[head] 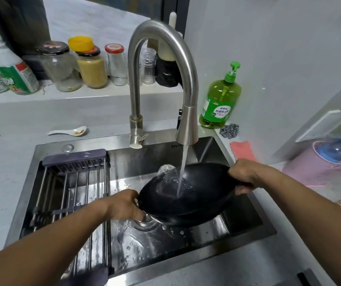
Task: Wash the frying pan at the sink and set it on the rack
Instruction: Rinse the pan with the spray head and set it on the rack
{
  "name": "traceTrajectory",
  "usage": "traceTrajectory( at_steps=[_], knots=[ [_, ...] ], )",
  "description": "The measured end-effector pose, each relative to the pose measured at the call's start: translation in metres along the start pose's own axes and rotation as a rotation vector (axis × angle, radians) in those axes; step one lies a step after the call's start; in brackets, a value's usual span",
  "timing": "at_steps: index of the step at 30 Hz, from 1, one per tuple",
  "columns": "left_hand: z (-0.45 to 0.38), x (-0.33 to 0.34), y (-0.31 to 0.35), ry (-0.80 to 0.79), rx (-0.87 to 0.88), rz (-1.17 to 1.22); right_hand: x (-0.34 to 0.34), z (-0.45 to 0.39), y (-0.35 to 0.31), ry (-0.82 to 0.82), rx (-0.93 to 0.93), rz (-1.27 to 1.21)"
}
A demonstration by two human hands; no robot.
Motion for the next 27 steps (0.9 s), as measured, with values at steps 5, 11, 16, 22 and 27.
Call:
traceTrajectory(
  at_steps=[5, 11, 16, 22, 27],
  knots=[
    [0.013, -0.012, 0.019, 0.21, -0.046, -0.492, 0.044, -0.019, 0.033, -0.205, 0.126, -0.103],
    [0.025, -0.021, 0.004, 0.557, -0.04, -0.851, 0.135, -0.043, 0.039, -0.236, 0.081, -0.388],
    [0.03, -0.026, -0.025, 0.666, 0.02, -0.893, 0.163, -0.046, 0.024, -0.242, 0.077, -0.431],
    [0.024, -0.032, -0.051, 0.731, 0.073, -0.859, 0.177, -0.046, 0.027, -0.201, 0.042, -0.485],
    [0.02, -0.021, -0.058, 0.758, 0.163, -0.753, 0.149, -0.051, 0.046, -0.163, -0.081, -0.502]
  ],
)
Point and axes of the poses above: each hand's wrist, its own z-axis away from the middle knuckle, its own x-axis out of the palm, y = z × x, the point moved 1 cm from there along -z, towards the middle knuckle, and after that the axes turned 4 degrees about z, right-handed, at the moved point
